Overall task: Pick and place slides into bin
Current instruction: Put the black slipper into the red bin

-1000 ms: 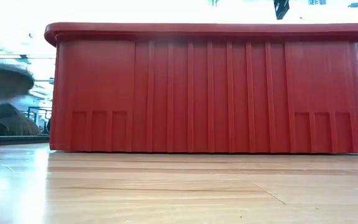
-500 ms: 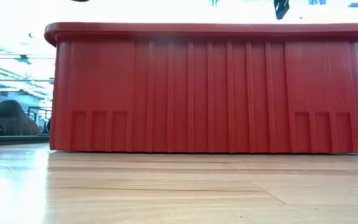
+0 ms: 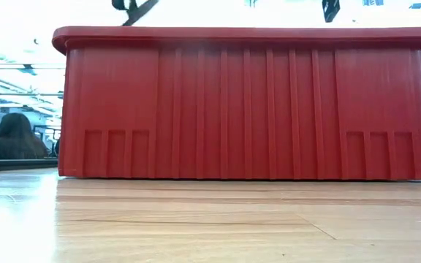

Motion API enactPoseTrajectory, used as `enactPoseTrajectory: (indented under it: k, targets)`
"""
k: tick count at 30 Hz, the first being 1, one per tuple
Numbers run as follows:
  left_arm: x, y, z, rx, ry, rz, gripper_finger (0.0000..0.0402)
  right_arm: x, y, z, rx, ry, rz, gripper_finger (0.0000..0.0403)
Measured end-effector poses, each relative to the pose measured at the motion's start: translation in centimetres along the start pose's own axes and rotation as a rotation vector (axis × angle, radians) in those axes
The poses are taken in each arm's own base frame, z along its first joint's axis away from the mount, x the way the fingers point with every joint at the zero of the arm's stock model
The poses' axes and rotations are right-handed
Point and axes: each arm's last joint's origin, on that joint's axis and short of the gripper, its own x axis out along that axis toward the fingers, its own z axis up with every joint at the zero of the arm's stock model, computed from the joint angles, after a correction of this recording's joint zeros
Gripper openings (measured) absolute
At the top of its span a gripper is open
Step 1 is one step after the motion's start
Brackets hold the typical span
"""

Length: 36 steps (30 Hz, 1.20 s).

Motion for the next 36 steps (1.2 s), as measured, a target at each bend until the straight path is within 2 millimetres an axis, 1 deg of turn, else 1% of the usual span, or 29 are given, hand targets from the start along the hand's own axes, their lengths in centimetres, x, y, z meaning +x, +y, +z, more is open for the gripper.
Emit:
enactPoseTrajectory:
  k: [5, 7, 8, 11, 13, 15, 18, 22, 24, 29, 31, 36]
  targets:
    - [6.5, 6.3, -0.9, -0.153, 0.242, 0.094, 0.0002, 0.0, 0.1, 0.7, 0.004, -0.074, 0.013, 0.0000]
    - [9.3, 8.3, -1.5, -0.200, 0.312, 0.104, 0.0001, 0.0, 0.2, 0.9, 0.005, -0.095, 0.016, 0.0000]
    - [10.6, 9.1, -1.9, -0.218, 0.341, 0.081, 0.0001, 0.0, 0.2, 1.0, 0.005, -0.103, 0.018, 0.0000]
    - [14.3, 11.2, -3.1, -0.268, 0.399, 0.009, 0.0001, -0.1, 0.2, 1.2, 0.006, -0.122, 0.021, 0.0000]
    - [16.1, 12.2, -4.0, -0.298, 0.454, 0.005, 0.0001, -0.1, 0.2, 1.2, 0.027, -0.122, 0.022, 0.0000]
    - [17.6, 12.8, -4.9, -0.319, 0.502, 0.003, 0.0001, -0.1, 0.2, 1.2, 0.078, -0.121, 0.025, 0.0000]
    - [18.9, 13.1, -5.8, -0.344, 0.550, -0.001, 0.0001, -0.1, 0.3, 1.2, 0.140, -0.114, 0.058, 0.0000]
    - [19.7, 13.9, -6.3, -0.381, 0.554, 0.012, 0.0001, -0.1, 0.7, 1.1, 0.158, -0.078, 0.194, 0.0000]
    - [20.2, 14.5, -6.4, -0.391, 0.545, 0.018, 0.0001, -0.1, 0.8, 1.1, 0.172, -0.067, 0.230, 0.0000]
    - [20.5, 15.7, -6.6, -0.408, 0.511, 0.019, 0.0000, -0.1, 0.8, 1.1, 0.176, -0.066, 0.231, 0.0000]
    - [20.7, 16.3, -7.0, -0.441, 0.524, 0.023, 0.0000, -0.1, 0.8, 1.1, 0.175, -0.066, 0.231, 0.0000]
    - [21.1, 16.6, -7.7, -0.462, 0.564, 0.020, 0.0000, -0.1, 0.8, 1.1, 0.173, -0.065, 0.231, 0.0000]
